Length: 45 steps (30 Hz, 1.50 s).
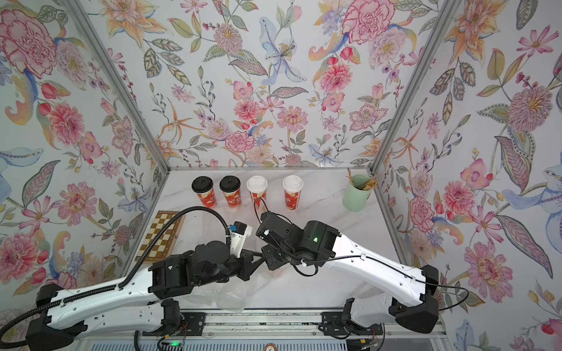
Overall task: Pack milk tea into plastic carrier bags
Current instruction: Place the straw in the plastic carrier bag, then pick up the plastic carrier bag from the center of the board.
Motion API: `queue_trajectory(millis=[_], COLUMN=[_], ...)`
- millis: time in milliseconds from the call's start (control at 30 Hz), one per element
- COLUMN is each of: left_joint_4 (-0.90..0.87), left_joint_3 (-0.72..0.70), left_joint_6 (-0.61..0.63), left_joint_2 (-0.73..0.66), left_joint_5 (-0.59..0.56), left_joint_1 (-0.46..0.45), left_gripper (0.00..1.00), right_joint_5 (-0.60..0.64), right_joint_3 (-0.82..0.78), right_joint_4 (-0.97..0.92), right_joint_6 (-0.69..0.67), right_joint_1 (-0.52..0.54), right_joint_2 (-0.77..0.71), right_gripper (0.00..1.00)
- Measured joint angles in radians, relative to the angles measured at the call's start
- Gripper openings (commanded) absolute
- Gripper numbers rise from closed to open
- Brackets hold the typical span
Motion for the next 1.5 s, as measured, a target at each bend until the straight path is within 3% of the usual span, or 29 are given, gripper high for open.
queue_trajectory(millis=[267,333,433,600,733,800,1000,1333,1500], left_joint_4=[0.018,0.022,0.025,0.030,0.035,0.035,0.002,-0.174,-0.232], left_joint_3=[-0.016,-0.018,-0.019,-0.026,-0.026,-0.026,-0.011,0.226,0.315], left_joint_6=[0.000,-0.002,-0.005,-0.008,-0.008,-0.013,-0.002,0.080,0.126], left_joint_2=[0.000,0.000,0.000,0.000,-0.007,-0.011,-0.016,0.034,0.114], left_joint_5=[0.000,0.000,0.000,0.000,-0.005,-0.008,-0.037,-0.196,-0.209], left_joint_1=[-0.001,-0.002,-0.002,-0.002,-0.003,-0.004,-0.004,0.040,0.105], left_gripper=[0.00,0.00,0.00,0.01,0.11,0.21,0.37,0.69,0.73], right_joint_5=[0.049,0.056,0.061,0.059,0.073,0.082,0.100,0.088,-0.004], right_joint_3=[-0.225,-0.264,-0.278,-0.263,-0.212,-0.188,-0.127,0.009,0.006], right_joint_4=[0.185,0.219,0.253,0.274,0.243,0.241,0.204,0.063,0.022], right_joint_6=[0.102,0.121,0.139,0.144,0.141,0.140,0.118,0.014,-0.031], right_joint_1=[0.003,0.003,0.003,0.008,0.008,0.008,-0.006,-0.236,-0.362], right_joint_2=[-0.080,-0.094,-0.098,-0.135,-0.176,-0.192,-0.218,-0.213,-0.198], right_gripper=[0.09,0.17,0.36,0.40,0.38,0.37,0.43,0.67,0.72])
